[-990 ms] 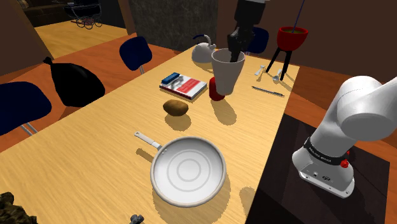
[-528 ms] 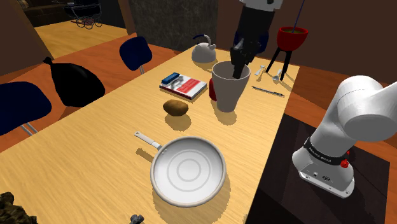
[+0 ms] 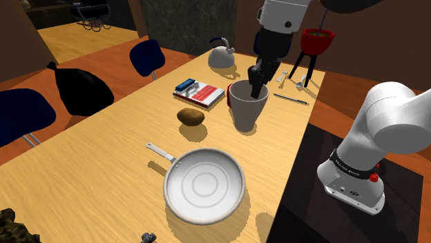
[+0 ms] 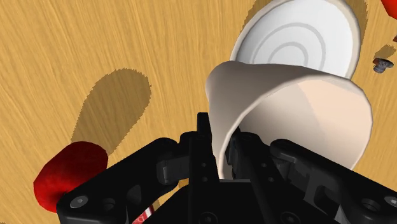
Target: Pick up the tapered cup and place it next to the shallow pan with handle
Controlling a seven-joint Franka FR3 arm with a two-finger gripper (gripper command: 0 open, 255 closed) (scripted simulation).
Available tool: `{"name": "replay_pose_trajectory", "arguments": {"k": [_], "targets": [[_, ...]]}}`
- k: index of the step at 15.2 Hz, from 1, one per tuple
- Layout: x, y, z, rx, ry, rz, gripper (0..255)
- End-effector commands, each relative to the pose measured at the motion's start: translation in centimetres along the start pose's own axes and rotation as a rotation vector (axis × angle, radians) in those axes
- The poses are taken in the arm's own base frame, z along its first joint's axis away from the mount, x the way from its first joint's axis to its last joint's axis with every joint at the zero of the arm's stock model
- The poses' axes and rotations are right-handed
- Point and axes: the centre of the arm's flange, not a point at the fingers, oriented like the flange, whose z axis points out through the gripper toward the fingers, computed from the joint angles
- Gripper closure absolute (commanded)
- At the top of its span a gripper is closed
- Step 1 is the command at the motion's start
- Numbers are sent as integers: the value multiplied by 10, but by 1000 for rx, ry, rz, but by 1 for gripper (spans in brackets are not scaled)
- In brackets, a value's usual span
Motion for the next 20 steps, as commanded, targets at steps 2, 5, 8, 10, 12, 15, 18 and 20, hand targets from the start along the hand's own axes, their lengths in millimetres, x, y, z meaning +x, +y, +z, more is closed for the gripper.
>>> {"name": "replay_pose_trajectory", "arguments": {"k": [2, 5, 8, 10, 12, 15, 18, 20], "targets": [[-2, 3, 16, 0, 1, 0, 255], [-3, 5, 31, 0, 1, 0, 255], [-4, 7, 47, 0, 1, 0, 255], [-5, 8, 58, 0, 1, 0, 255], [-6, 10, 68, 0, 1, 0, 255], [-7, 12, 84, 0, 1, 0, 255], [-8, 14, 99, 0, 1, 0, 255], [-9, 15, 110, 0, 1, 0, 255]]}}
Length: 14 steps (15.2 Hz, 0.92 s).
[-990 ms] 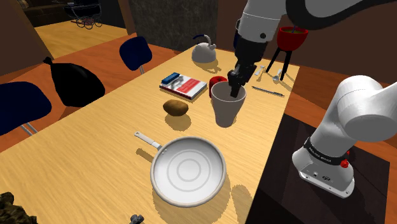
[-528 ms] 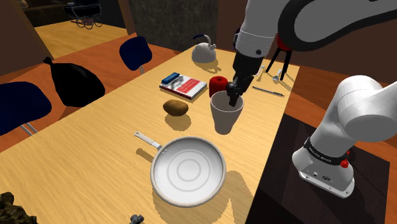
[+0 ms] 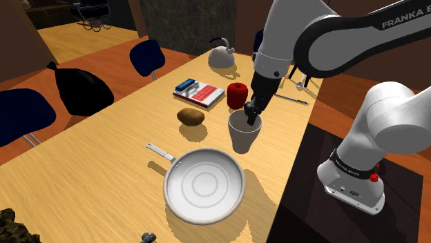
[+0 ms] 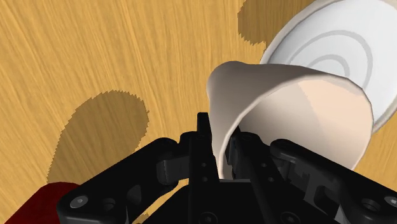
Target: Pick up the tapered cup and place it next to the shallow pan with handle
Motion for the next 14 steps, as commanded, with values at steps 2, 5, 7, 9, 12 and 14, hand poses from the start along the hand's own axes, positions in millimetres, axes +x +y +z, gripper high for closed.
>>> {"name": "replay_pose_trajectory", "arguments": {"k": [2, 5, 7, 9, 12, 14], "targets": [[-1, 2, 15, 0, 1, 0, 255], [-2, 5, 31, 0, 1, 0, 255], [-3, 6, 41, 0, 1, 0, 255], [-3, 7, 46, 0, 1, 0, 255], [-3, 7, 46, 0, 1, 0, 255], [-3, 7, 46, 0, 1, 0, 255]]}}
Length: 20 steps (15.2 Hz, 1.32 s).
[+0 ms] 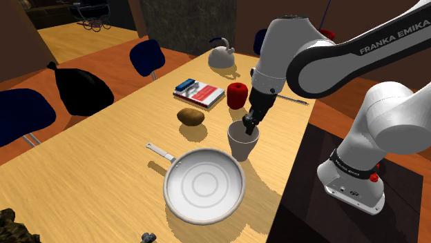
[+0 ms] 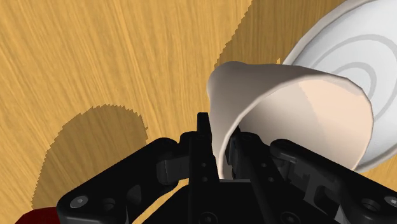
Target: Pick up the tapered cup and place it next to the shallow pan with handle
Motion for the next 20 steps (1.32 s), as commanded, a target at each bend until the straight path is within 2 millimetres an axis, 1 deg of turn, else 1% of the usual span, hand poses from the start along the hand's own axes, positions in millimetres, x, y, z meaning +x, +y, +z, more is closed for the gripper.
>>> {"name": "replay_pose_trajectory", "arguments": {"k": [1, 2, 3, 8, 11, 12, 20], "targets": [[0, 0, 0, 0, 0, 0, 255], [0, 0, 0, 0, 0, 0, 255], [0, 0, 0, 0, 0, 0, 0], [0, 0, 0, 0, 0, 0, 0], [0, 0, -40, 0, 0, 0, 0], [0, 0, -50, 0, 0, 0, 0], [0, 0, -50, 0, 0, 0, 0]]}}
